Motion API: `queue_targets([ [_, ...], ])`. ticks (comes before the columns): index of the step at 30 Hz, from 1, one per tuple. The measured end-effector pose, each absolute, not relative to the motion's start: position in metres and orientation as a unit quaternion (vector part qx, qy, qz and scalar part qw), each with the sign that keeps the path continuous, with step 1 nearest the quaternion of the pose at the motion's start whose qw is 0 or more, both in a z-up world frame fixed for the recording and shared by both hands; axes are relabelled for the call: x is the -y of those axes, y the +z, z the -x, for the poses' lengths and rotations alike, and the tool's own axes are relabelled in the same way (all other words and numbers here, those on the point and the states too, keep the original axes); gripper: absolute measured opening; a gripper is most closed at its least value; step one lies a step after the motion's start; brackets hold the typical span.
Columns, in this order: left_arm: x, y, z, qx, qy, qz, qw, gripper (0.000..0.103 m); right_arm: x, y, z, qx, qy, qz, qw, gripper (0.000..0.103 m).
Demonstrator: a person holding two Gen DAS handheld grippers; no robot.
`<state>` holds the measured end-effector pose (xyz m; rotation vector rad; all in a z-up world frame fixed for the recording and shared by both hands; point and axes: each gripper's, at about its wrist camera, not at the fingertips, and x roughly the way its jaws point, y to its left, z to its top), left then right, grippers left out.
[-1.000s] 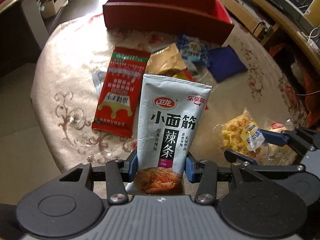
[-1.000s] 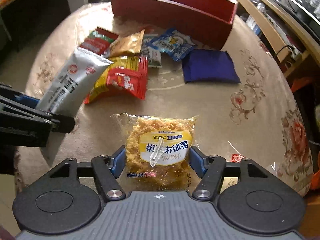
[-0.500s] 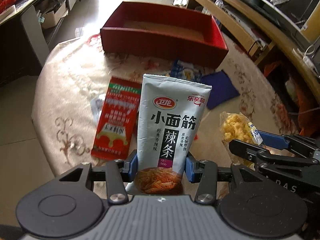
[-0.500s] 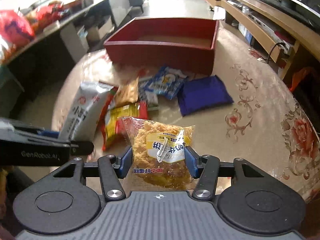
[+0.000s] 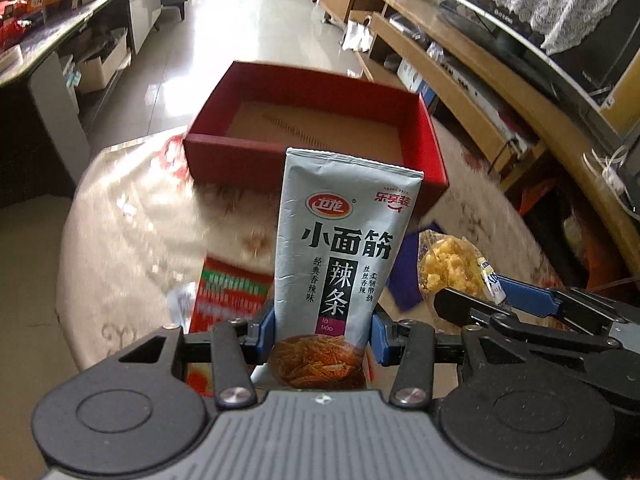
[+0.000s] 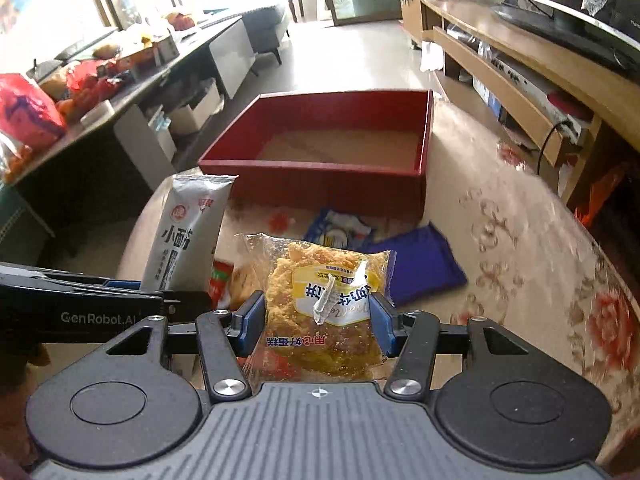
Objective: Organize snacks
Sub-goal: 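Lower both packs into the red box and open both tools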
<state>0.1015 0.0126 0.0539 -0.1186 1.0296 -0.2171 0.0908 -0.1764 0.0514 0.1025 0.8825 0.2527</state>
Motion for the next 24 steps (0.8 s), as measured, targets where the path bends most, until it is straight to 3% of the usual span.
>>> queue_targets([
  [13, 0.001, 0.073, -0.203, -0.449, -0.063, 0.05, 0.89, 0.044, 0.184, 0.071, -0.182, -0.386, 0.099, -0.052, 0.916, 0.062],
  [24, 0.008, 0.043, -0.284, -0.452, -0.035, 0.035, 0.891, 0.043, 0.182, 0.045, -0.258, -0.39, 0.09, -0.056, 0.915, 0.062],
])
